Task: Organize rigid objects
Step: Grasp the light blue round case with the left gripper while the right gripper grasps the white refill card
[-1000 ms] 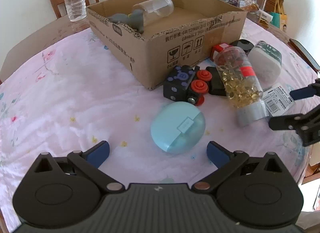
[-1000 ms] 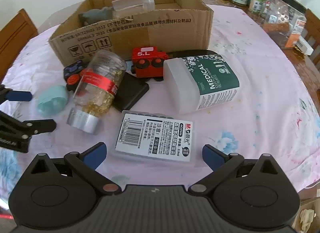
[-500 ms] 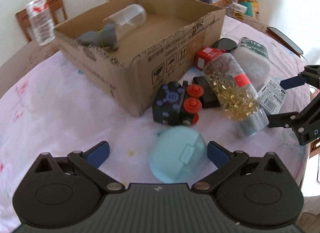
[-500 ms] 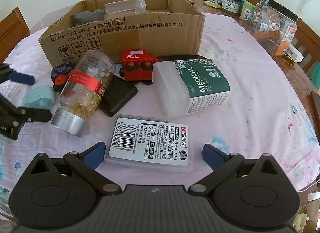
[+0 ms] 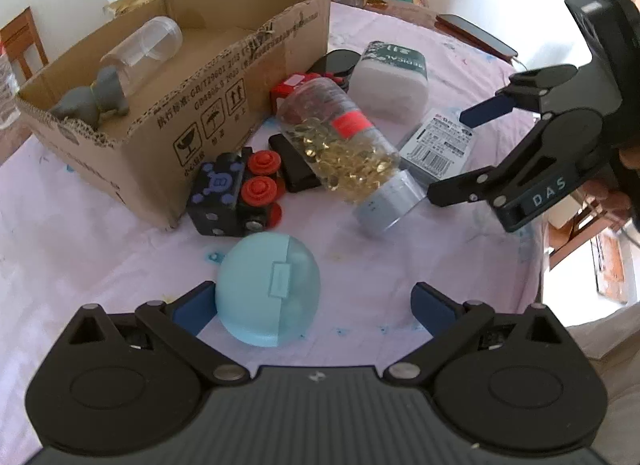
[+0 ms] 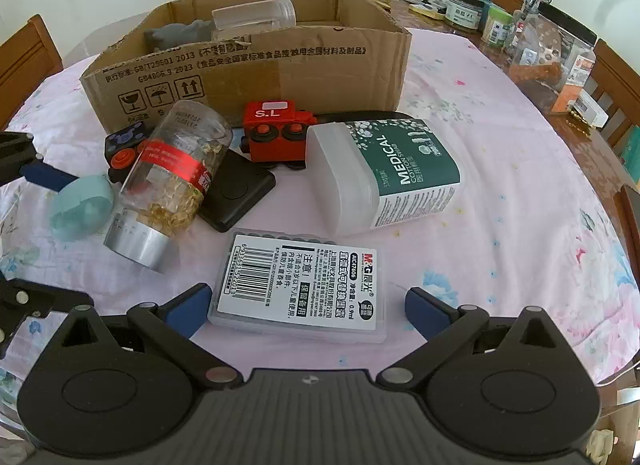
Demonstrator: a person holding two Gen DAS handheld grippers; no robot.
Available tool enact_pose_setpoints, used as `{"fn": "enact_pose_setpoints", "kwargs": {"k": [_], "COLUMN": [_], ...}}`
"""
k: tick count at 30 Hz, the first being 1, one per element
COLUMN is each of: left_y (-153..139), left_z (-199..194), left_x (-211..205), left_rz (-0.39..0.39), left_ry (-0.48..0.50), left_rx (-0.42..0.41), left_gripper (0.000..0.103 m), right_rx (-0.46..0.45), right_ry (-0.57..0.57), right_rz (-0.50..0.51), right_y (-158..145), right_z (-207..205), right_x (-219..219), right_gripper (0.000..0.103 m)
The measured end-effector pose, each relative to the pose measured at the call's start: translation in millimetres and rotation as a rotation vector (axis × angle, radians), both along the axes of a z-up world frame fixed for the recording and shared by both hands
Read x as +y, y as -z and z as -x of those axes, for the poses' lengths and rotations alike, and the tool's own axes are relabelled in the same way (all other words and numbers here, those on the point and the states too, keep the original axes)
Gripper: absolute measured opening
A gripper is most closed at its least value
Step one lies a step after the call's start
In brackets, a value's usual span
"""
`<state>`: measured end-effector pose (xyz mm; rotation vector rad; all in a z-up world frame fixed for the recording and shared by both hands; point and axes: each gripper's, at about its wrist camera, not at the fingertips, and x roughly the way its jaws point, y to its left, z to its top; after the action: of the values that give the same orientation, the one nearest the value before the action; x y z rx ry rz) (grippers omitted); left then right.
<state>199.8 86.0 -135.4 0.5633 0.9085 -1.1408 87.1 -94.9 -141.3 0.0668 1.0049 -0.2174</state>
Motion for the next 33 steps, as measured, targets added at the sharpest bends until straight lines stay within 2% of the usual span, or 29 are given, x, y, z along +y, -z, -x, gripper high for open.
{"fn": "enact_pose_setpoints", "kwargs": {"k": [3,4,7,10,13,21,33], "left_y": [-1,-2,-4,-8,-10,-11,-10], "left_z": [-1,-2,-6,-7,-5,-1,-1], "left_x": [3,3,6,6,4,6,3], "left_rz": [0.009,0.005,0.005,0.007,0.007,-0.002,0.0], "left_ry": [-0.045,-0.062,-0.096,-0.083,-0.085,-0.18,-0.164], "left_rx": [-0.024,-0.041,-0.054,-0.061,-0.066,-0.046,-0.057], "left_gripper": [0.096,0.088,0.078,0.061,0.053,0.052,0.053], "right_rx": [-0.005,-0.004,-0.004,-0.01,-0.029,-0.019,-0.019], "right_ry": [-0.005,-0.006,-0.004,0.018,0.049,0.103,0.086], "right_rz": [0.001,0.001,0.002,0.005,0.011,0.012,0.009], "right_y": [0,0,0,0,1,1,2], "right_z": [1,1,1,2,5,9,-5], "right_x": [0,0,1,2,5,-13,-9], "right_gripper": [0.103,0.103,0.103,0.103,0.103,0.103,0.103]}}
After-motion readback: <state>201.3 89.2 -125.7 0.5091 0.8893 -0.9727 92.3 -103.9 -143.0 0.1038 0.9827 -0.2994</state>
